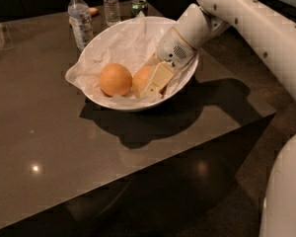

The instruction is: Pick orange from white bowl

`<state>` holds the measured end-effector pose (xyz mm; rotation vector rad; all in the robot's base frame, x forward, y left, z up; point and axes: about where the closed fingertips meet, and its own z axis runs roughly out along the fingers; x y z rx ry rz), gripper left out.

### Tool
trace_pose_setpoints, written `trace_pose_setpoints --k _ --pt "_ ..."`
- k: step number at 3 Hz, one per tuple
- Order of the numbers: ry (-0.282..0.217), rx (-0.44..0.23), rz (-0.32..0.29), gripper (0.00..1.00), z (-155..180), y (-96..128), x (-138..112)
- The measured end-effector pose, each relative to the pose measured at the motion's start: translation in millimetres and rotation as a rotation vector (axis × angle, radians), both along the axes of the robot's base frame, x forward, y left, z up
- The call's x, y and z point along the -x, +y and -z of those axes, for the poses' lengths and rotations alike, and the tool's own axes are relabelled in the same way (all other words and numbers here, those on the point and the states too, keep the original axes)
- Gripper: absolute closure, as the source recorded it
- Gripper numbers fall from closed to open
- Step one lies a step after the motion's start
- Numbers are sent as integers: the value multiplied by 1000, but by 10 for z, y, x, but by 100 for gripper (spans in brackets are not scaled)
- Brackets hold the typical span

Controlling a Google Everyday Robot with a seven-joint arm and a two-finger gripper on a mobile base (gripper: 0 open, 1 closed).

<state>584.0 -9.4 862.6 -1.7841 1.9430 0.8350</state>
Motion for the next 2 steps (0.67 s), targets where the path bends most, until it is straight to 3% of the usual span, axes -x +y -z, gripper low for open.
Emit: trace_pose_setpoints --k 2 --pt "9 23 32 65 111 -31 80"
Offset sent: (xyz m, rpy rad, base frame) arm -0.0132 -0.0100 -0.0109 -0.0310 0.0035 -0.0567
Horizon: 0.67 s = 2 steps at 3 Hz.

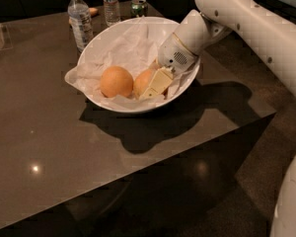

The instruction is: Pick orange from white bowl

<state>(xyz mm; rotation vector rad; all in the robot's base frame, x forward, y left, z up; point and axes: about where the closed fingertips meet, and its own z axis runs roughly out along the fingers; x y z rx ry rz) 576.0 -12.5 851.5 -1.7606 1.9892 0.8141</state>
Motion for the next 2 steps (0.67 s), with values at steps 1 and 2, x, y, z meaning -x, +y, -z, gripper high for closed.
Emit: trace_pose_setpoints --k 1,2 --pt "-39 -14 19 88 -91 -27 48" --pt "-113 -44 19 100 -331 -38 81"
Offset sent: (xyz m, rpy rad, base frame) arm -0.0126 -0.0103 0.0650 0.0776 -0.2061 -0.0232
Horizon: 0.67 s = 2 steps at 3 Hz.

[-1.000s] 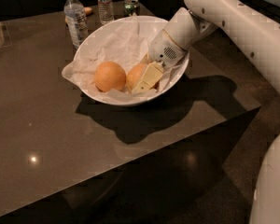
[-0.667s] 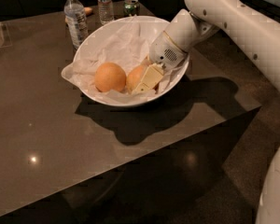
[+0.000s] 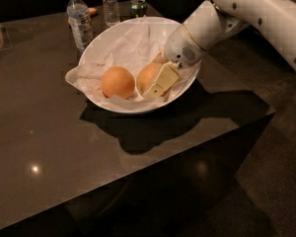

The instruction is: Pick orange from white bowl

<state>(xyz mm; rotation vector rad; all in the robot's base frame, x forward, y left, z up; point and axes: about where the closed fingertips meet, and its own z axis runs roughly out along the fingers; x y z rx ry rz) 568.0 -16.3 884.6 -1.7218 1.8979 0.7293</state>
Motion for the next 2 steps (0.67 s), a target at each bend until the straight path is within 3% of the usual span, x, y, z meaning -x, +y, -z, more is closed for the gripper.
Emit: trace_pose_setpoints --k 2 --pt "-201 -56 -37 100 -697 -59 183"
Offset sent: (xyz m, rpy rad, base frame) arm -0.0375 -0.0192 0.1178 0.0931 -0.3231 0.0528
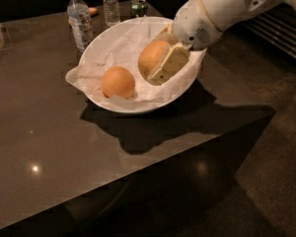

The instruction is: Pick orange from white bowl

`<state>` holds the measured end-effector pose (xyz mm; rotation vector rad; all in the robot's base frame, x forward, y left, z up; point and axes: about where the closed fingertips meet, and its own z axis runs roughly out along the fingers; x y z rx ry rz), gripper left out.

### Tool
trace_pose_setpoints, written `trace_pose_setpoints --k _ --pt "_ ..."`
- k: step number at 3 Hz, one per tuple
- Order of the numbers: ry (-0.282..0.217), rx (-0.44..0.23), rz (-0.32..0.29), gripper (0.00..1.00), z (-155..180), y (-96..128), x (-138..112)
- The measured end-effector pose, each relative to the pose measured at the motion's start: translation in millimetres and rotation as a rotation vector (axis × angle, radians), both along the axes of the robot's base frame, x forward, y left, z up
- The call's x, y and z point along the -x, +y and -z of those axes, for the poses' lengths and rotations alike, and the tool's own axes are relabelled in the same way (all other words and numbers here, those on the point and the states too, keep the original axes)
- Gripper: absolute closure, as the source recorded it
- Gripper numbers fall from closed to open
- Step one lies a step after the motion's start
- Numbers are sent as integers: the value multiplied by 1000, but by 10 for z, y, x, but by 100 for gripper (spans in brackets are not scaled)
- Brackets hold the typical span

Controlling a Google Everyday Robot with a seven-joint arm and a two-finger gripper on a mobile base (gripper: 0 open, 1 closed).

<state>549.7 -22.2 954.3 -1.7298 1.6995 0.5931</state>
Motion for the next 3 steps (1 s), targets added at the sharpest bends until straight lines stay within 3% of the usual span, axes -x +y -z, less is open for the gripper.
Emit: trace_pose_setpoints --k 1,2,3 --pt "-86 -23 51 100 -329 -224 288" --pt "-142 -46 187 100 -511 -633 616" --pt "-141 -43 210 100 -501 -731 648"
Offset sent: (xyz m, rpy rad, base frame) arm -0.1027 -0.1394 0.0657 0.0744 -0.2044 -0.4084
